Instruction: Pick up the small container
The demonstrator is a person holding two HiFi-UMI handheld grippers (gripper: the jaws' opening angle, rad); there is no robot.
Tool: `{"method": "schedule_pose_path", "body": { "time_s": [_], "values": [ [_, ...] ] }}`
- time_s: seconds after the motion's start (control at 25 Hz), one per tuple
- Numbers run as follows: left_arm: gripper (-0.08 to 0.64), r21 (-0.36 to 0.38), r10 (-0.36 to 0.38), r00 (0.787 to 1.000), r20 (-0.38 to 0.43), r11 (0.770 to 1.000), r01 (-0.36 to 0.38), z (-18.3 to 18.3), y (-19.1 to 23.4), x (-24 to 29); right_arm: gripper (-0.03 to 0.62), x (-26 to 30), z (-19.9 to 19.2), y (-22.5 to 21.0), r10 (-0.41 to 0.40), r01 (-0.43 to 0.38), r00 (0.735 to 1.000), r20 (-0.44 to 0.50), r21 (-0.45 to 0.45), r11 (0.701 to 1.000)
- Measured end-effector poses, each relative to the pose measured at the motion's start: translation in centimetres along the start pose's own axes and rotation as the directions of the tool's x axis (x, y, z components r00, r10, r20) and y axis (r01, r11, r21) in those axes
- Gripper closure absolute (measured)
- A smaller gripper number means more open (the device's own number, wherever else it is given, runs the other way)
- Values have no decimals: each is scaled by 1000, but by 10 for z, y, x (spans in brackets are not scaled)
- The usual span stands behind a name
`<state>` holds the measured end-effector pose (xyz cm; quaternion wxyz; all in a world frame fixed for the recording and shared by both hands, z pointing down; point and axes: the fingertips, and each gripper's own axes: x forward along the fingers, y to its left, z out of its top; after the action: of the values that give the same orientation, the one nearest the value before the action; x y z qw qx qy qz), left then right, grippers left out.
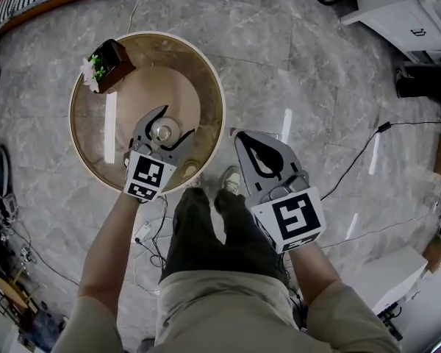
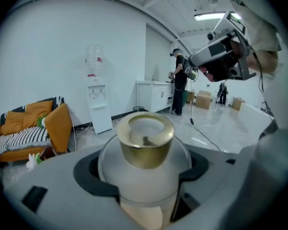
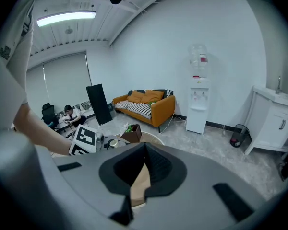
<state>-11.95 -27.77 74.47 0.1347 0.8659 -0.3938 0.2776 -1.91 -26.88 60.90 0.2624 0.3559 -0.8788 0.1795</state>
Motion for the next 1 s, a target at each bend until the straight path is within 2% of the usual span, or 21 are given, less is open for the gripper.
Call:
{"method": "schedule_pose_path", "body": {
  "time_s": [0.12,0.32,0.52,0.68,0.88,1.0],
  "values": [
    [225,44,-13,1000,21,999,12,46,-6,-31,596,-31,31,2,-30,30,999,19,1,1000],
    [225,54,10,999,54,998,-13,112,-7,-86,595,-76,77,11,-75,77,994,79,-26,997],
    [225,-8,21,996,86,1000,-21,168,-16,-140,595,-125,116,17,-121,126,985,123,-36,991],
    [225,-11,10,995,99,1000,-9,205,-29,-184,596,-153,133,27,-101,96,985,142,40,995],
    [225,-55,51,989,141,997,-44,239,-45,-238,596,-189,148,35,-93,68,980,176,143,987],
    [225,-26,81,979,189,997,-77,265,-52,-268,596,-213,159,36,-118,91,974,195,143,986]
  ]
}}
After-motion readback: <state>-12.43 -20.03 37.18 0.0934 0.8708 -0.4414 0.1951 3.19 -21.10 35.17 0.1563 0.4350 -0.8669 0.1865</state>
